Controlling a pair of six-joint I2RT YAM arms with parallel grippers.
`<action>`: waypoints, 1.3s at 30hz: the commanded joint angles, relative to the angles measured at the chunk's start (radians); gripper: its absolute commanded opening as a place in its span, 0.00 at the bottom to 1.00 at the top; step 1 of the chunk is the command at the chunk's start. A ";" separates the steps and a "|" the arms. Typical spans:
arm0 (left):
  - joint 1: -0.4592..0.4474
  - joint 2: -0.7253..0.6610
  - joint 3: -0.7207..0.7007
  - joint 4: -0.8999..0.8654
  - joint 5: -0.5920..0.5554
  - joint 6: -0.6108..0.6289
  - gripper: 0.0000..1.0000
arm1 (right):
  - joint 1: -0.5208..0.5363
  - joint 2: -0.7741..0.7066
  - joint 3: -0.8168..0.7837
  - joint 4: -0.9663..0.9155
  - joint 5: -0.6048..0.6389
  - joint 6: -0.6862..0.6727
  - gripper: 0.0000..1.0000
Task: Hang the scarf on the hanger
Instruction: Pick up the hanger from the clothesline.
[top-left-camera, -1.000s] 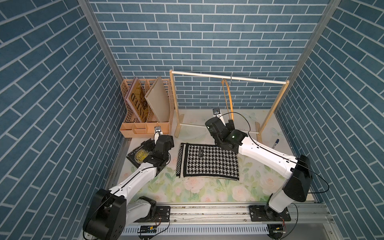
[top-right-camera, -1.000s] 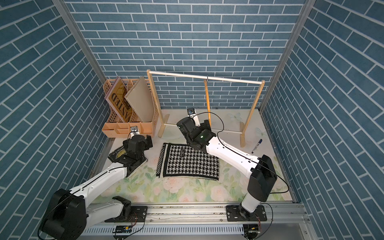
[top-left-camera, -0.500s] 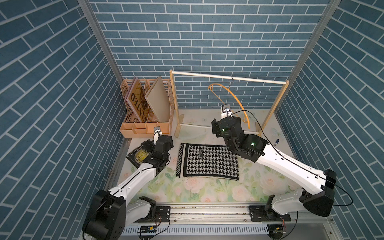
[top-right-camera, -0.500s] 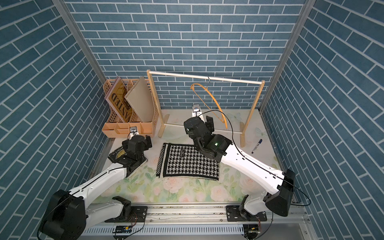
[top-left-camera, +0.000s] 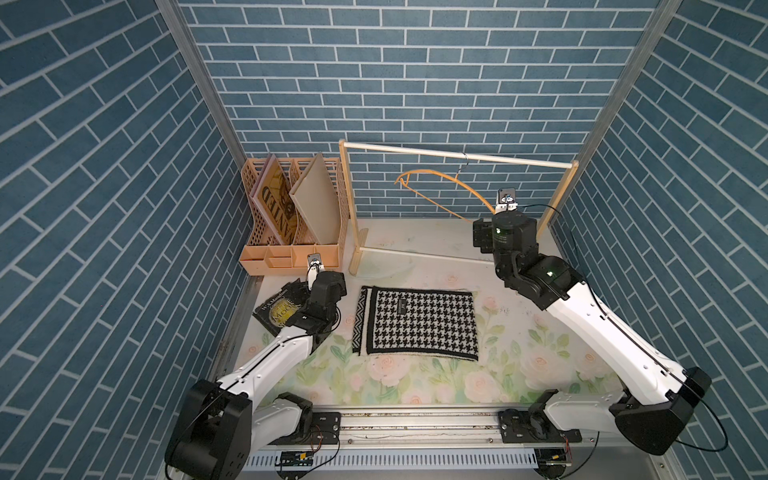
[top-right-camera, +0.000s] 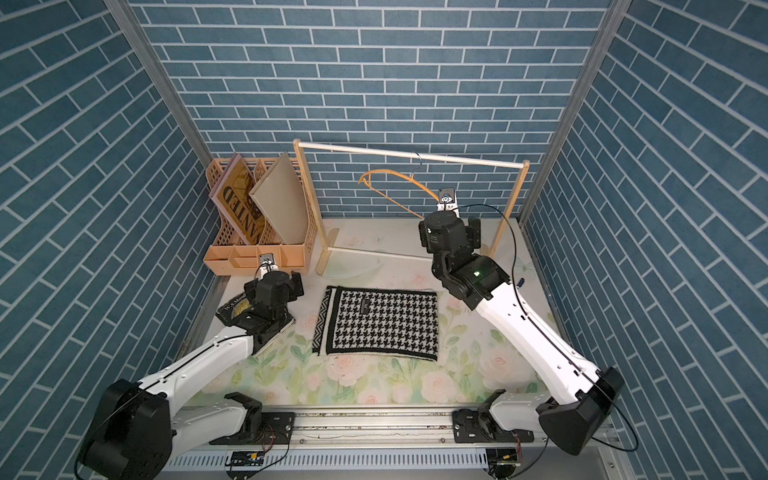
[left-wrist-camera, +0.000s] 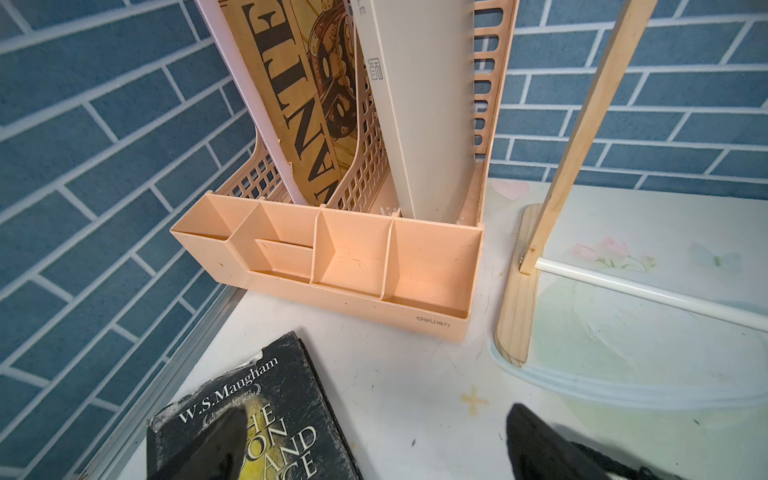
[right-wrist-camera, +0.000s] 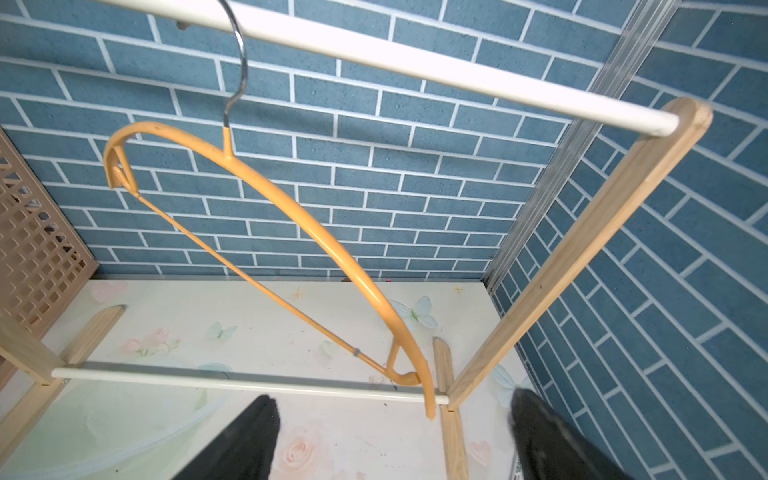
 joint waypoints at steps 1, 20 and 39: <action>-0.004 0.001 -0.008 -0.008 -0.015 -0.007 1.00 | -0.076 -0.028 -0.041 0.042 -0.181 -0.123 0.91; -0.004 0.018 -0.001 -0.010 -0.025 -0.005 1.00 | -0.302 0.040 -0.231 0.244 -0.604 -0.172 0.80; -0.004 0.037 0.006 -0.016 -0.038 -0.005 1.00 | -0.258 0.055 -0.243 0.220 -0.676 -0.148 0.43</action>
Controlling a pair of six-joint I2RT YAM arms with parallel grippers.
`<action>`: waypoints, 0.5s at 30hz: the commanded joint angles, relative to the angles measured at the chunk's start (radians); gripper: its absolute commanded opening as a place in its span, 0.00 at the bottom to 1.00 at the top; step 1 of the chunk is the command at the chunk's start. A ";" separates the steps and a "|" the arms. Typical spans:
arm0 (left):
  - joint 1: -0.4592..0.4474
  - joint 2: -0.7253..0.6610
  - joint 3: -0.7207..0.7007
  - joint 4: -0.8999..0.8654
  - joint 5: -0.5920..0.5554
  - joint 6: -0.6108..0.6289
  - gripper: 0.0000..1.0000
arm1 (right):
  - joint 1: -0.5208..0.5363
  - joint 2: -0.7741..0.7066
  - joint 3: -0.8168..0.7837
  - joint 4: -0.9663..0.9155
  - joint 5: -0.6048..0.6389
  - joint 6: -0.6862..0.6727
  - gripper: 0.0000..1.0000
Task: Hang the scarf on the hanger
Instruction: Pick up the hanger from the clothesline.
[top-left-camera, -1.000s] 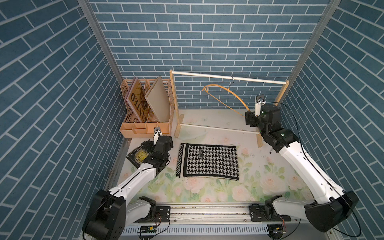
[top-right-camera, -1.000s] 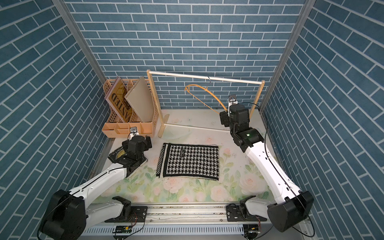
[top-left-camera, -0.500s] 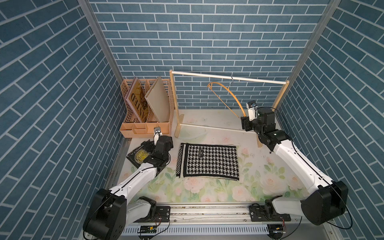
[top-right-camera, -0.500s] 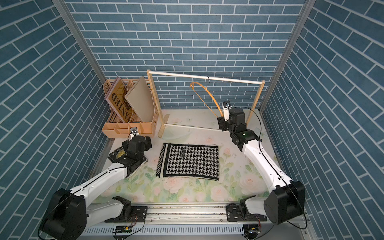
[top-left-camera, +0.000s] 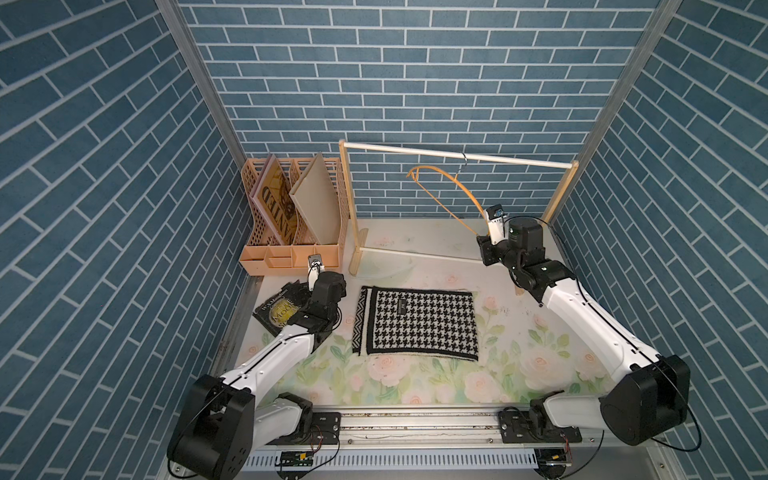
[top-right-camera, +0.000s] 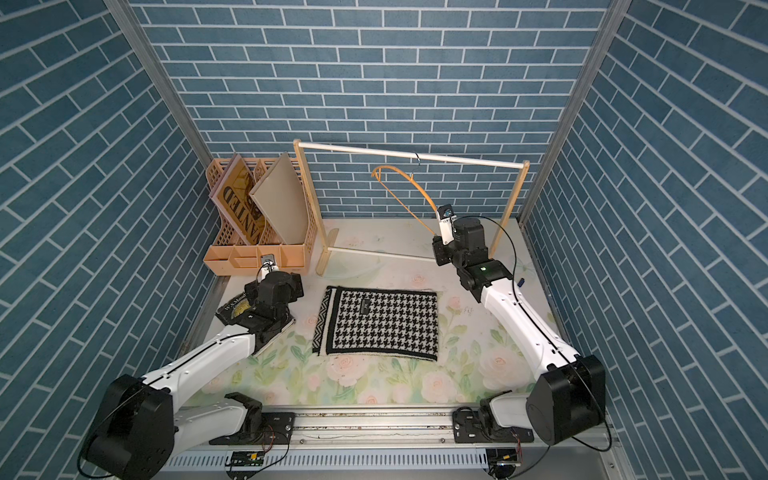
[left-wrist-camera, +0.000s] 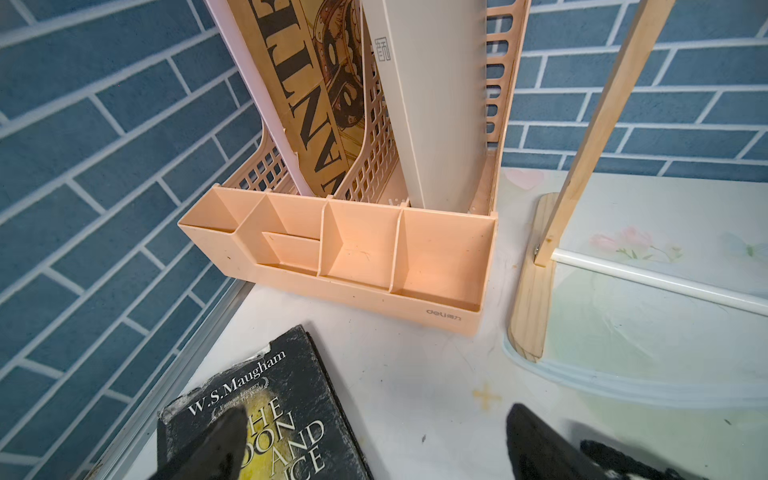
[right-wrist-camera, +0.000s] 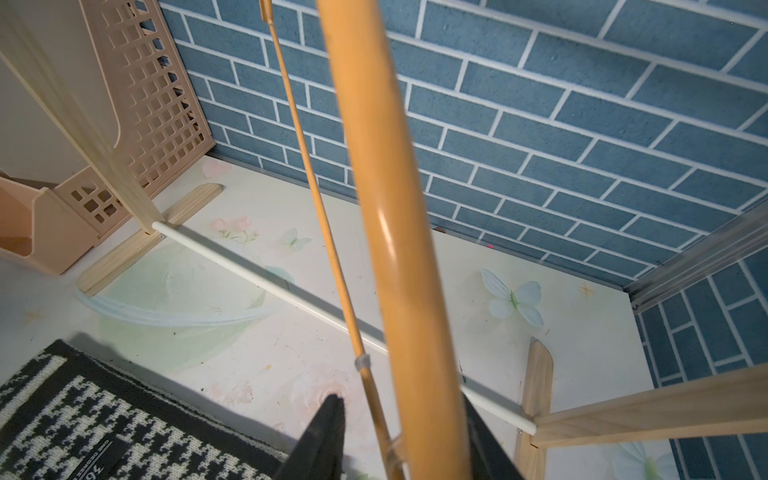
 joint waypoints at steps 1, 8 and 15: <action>-0.004 0.012 0.006 -0.011 -0.014 -0.006 1.00 | 0.016 -0.009 0.010 -0.005 -0.002 0.012 0.42; -0.006 0.013 0.008 -0.011 -0.017 -0.007 1.00 | 0.072 -0.021 0.016 -0.034 0.038 0.010 0.33; -0.006 0.014 0.008 -0.012 -0.020 -0.008 0.99 | 0.116 -0.023 0.026 -0.056 0.084 0.000 0.30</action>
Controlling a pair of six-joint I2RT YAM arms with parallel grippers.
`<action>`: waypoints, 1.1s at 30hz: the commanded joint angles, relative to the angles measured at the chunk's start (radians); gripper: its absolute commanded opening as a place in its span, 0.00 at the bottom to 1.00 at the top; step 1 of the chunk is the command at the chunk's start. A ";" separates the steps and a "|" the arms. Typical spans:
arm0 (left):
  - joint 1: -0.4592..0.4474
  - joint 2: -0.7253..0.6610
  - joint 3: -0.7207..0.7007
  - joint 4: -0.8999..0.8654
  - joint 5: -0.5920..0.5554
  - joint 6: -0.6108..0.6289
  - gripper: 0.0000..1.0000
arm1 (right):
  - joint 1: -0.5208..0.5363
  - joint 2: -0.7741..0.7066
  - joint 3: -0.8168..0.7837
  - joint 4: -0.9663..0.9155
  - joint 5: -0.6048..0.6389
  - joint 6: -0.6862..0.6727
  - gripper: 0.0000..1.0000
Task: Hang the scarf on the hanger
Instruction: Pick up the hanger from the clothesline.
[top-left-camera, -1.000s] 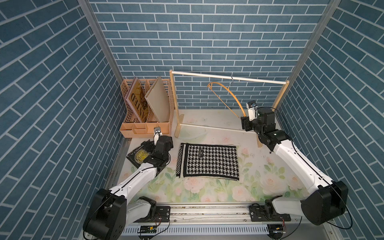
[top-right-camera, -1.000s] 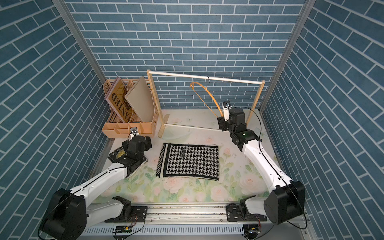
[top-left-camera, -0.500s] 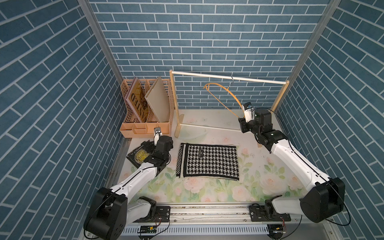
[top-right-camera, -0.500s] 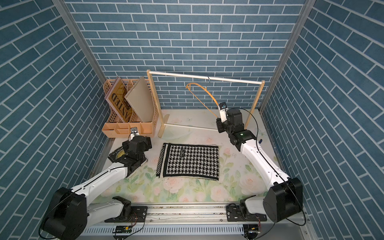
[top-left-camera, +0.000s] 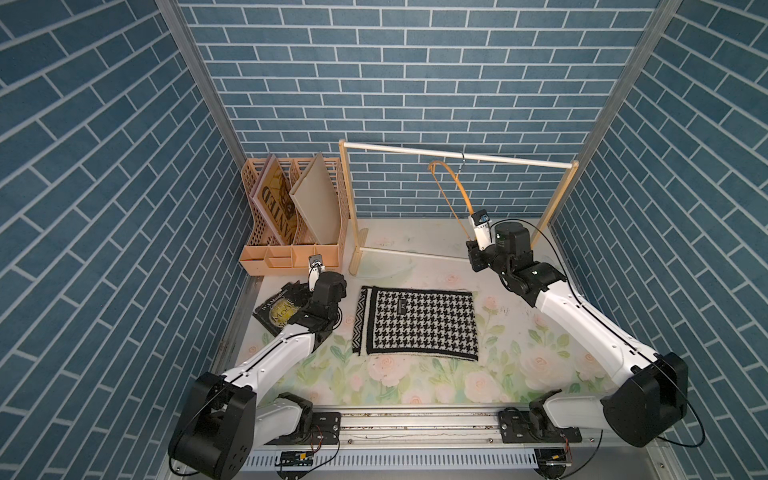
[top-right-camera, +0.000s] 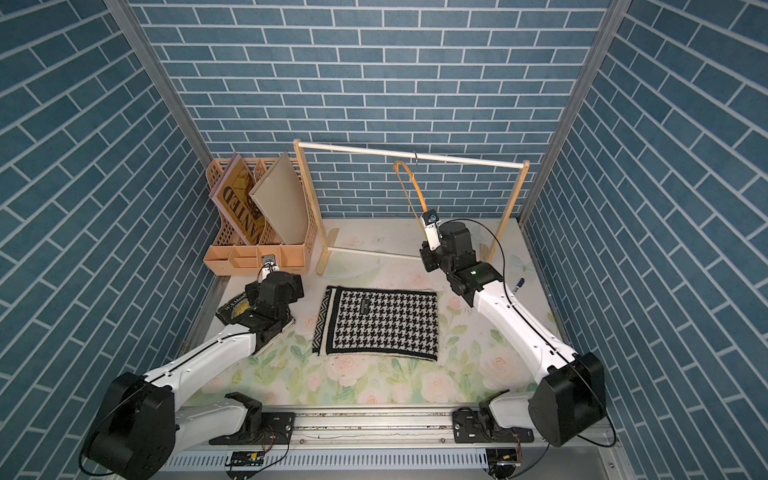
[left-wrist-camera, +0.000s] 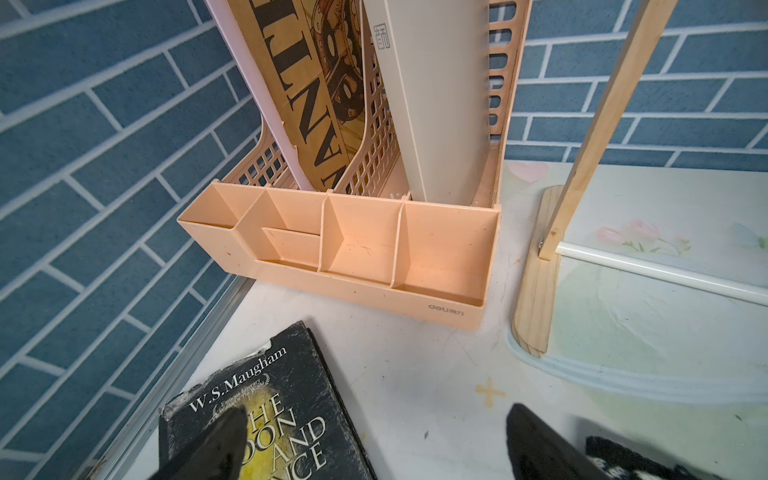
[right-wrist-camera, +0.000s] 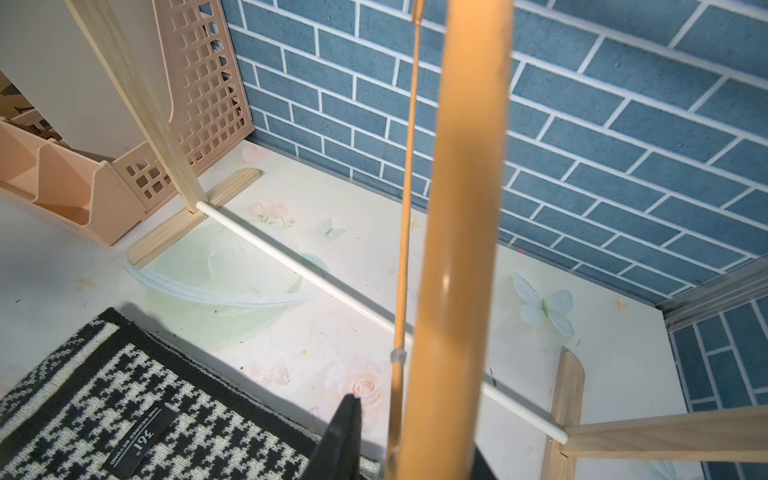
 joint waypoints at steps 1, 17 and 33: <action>-0.005 0.005 0.008 -0.009 -0.018 -0.007 0.99 | 0.015 -0.021 0.028 -0.031 0.042 0.001 0.29; -0.036 0.010 0.101 -0.074 -0.074 -0.039 1.00 | 0.085 -0.020 0.062 0.034 0.093 0.014 0.00; -0.243 0.100 0.606 -0.318 0.215 -0.111 1.00 | 0.199 -0.111 -0.003 0.168 0.279 0.025 0.00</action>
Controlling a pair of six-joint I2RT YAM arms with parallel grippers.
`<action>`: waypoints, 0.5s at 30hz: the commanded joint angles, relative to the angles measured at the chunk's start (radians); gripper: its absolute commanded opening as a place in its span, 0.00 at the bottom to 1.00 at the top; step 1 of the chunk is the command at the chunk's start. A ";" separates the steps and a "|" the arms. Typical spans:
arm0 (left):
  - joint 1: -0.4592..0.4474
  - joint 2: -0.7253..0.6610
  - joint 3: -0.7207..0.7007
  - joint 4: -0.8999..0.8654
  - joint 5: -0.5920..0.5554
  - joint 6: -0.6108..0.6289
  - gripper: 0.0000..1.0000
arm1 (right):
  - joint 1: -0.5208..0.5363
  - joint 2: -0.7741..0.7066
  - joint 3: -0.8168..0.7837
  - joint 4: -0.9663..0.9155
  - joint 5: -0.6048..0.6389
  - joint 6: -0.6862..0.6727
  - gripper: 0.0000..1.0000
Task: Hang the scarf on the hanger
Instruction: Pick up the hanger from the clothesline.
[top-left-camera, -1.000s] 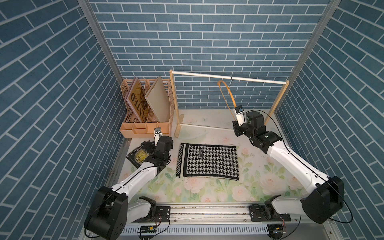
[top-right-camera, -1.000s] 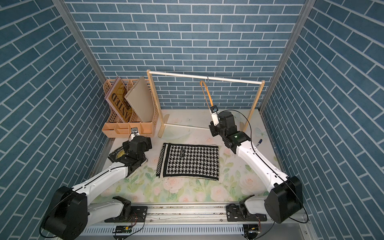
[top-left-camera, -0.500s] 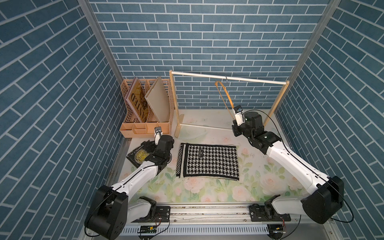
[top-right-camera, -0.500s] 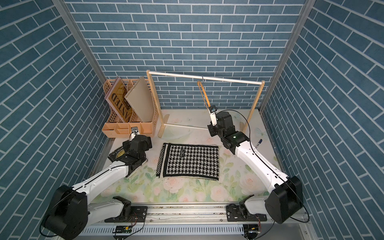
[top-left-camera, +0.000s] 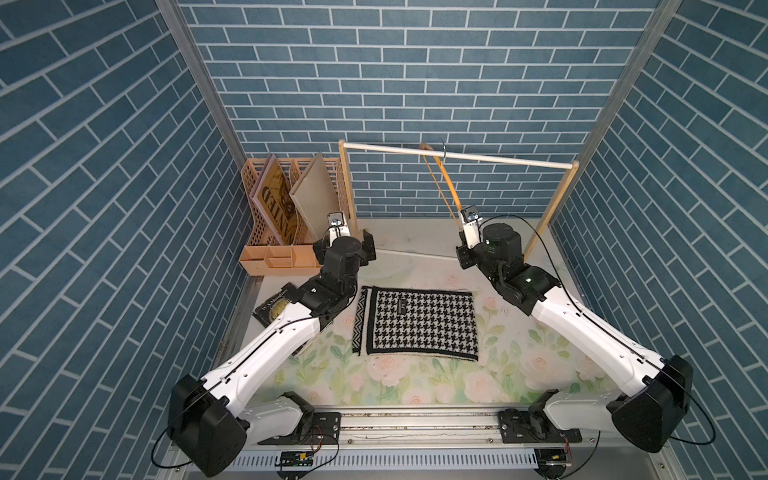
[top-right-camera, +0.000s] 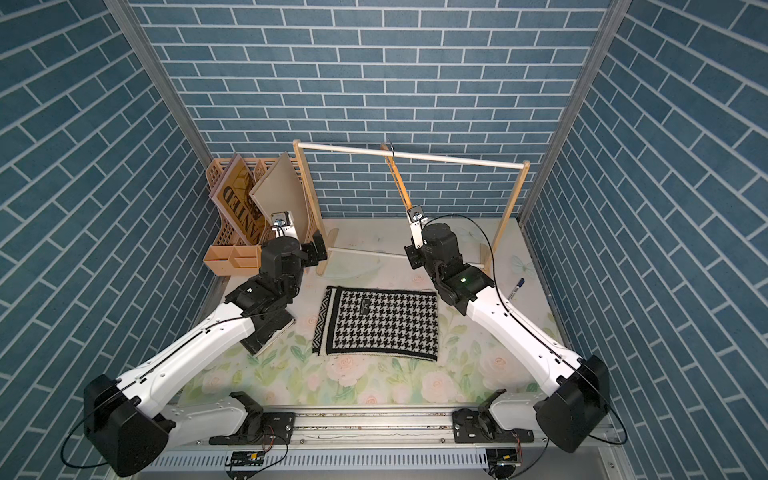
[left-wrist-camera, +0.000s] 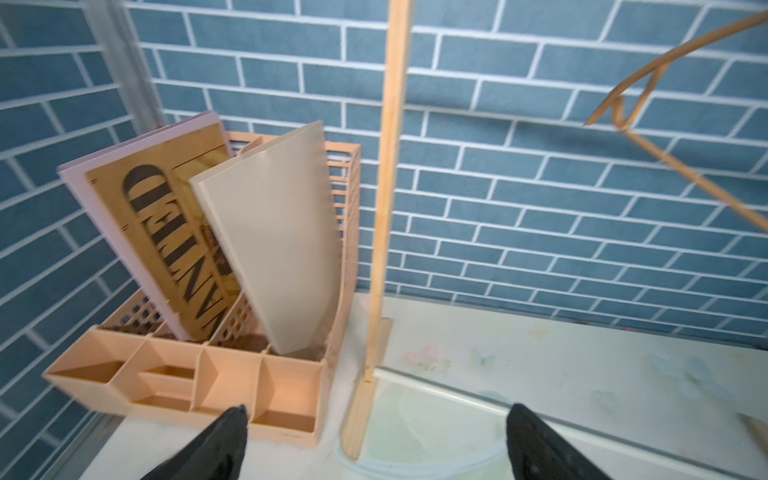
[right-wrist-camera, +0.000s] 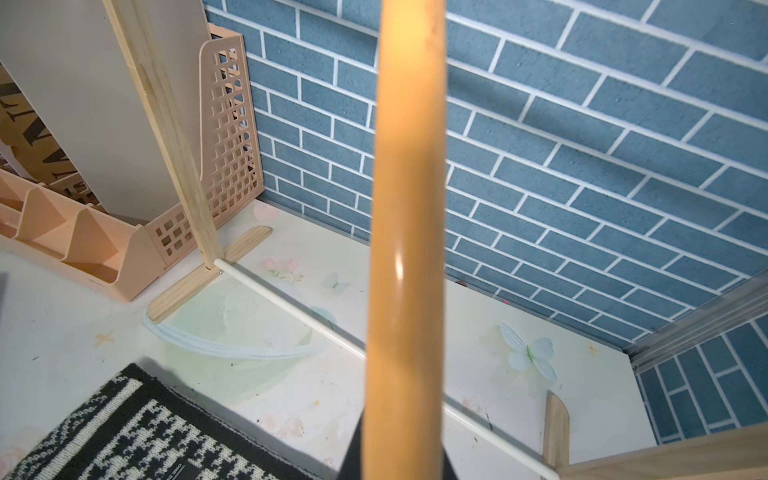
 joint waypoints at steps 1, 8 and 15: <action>-0.044 0.068 0.121 -0.157 0.140 -0.084 1.00 | 0.035 -0.078 -0.052 0.102 0.076 0.022 0.00; -0.203 0.167 0.292 -0.147 0.184 -0.266 1.00 | 0.162 -0.105 -0.234 0.252 0.198 0.027 0.00; -0.259 0.281 0.437 -0.205 0.208 -0.439 1.00 | 0.296 -0.022 -0.258 0.342 0.377 -0.008 0.00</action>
